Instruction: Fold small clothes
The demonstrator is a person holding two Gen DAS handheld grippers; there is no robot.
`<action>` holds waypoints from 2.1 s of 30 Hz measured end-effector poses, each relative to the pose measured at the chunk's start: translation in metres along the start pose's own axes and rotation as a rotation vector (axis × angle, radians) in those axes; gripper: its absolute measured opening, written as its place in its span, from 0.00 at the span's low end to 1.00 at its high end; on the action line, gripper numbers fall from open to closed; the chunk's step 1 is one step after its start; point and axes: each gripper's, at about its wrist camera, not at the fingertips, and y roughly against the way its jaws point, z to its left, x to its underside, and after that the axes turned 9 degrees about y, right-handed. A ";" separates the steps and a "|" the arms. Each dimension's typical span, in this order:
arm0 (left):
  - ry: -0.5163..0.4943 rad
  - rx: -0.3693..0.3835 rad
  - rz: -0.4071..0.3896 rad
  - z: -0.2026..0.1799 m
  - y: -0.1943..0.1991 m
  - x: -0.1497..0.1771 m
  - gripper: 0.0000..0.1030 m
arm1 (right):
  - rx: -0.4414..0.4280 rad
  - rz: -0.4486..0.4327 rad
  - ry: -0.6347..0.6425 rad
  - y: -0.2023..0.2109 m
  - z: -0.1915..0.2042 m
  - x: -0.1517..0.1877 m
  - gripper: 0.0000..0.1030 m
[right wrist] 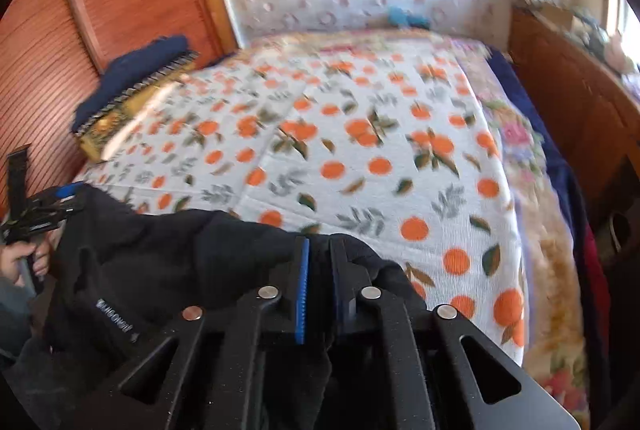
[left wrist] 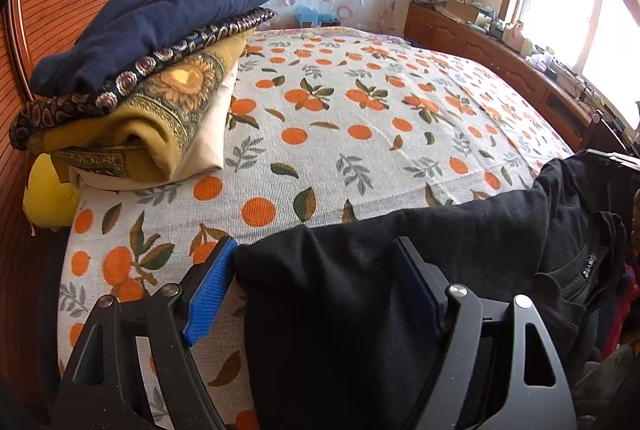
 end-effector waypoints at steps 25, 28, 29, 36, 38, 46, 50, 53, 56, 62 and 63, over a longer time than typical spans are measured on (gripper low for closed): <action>0.015 -0.001 0.005 0.013 0.001 0.002 0.77 | 0.141 0.029 -0.023 -0.001 -0.030 0.034 0.56; 0.005 0.000 0.003 0.013 0.002 0.004 0.77 | 0.128 0.049 -0.032 -0.010 -0.037 0.035 0.59; 0.003 0.002 0.003 0.013 0.002 0.004 0.77 | 0.122 0.045 -0.045 -0.012 -0.039 0.034 0.59; -0.007 0.021 0.004 0.012 0.002 0.003 0.68 | 0.086 0.051 -0.052 -0.026 -0.037 0.032 0.60; -0.006 0.026 0.003 0.012 0.002 0.003 0.67 | 0.088 0.054 -0.036 -0.025 -0.032 0.033 0.60; -0.004 0.044 0.004 0.011 0.003 0.003 0.55 | 0.074 0.068 0.034 -0.021 -0.017 0.038 0.34; -0.007 0.063 0.013 0.008 0.004 0.003 0.40 | 0.056 0.077 0.042 -0.019 -0.014 0.037 0.22; -0.006 0.107 0.034 0.004 0.005 0.004 0.19 | 0.056 0.072 0.041 -0.017 -0.013 0.036 0.19; -0.035 0.093 0.007 -0.008 0.018 0.007 0.15 | 0.052 0.044 0.040 -0.005 -0.008 0.038 0.18; -0.060 0.187 -0.139 -0.034 0.093 -0.005 0.14 | 0.048 -0.043 0.047 0.053 0.007 0.033 0.16; -0.068 0.204 -0.164 -0.039 0.107 -0.009 0.13 | 0.050 -0.065 0.062 0.068 0.011 0.029 0.16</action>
